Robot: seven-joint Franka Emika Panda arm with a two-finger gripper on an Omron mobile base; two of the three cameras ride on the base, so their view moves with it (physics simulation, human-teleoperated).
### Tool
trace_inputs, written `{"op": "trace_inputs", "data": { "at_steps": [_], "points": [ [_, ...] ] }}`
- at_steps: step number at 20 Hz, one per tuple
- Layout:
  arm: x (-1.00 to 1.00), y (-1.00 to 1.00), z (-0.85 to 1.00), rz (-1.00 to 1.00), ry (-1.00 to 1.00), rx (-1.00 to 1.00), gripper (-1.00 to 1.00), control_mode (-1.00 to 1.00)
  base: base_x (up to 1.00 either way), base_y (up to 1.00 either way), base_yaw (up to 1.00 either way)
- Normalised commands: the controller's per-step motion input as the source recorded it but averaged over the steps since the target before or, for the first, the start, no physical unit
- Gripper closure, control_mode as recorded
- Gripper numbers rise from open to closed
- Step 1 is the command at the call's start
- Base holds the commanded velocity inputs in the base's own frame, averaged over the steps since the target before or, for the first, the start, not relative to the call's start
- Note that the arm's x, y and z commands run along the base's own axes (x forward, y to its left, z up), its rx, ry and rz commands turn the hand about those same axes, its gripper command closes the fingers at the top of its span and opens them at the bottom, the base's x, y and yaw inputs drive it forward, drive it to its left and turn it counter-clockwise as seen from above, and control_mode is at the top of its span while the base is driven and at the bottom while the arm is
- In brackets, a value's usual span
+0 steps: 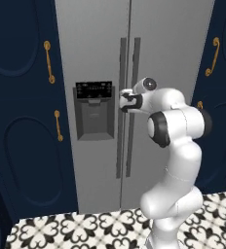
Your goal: Grab a lemon wedge from the fridge and one ice cube from the ice bowl, and put them in the glass of lemonade.
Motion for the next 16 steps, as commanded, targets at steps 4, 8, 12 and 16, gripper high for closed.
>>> {"op": "trace_inputs", "data": {
  "at_steps": [4,8,12,16],
  "points": [
    [0.65,0.0,-0.17,0.0,0.0,0.0,-1.0,-1.0,0.0,0.0,0.0],
    [0.67,0.0,-0.21,0.0,0.0,0.0,-1.0,-1.0,0.0,0.0,0.0],
    [0.75,0.0,-0.29,0.0,0.0,0.0,-1.0,-1.0,0.0,0.0,0.0],
    [0.76,0.0,-0.32,0.0,0.0,0.0,1.0,-1.0,0.0,0.0,0.0]
  ]
}}
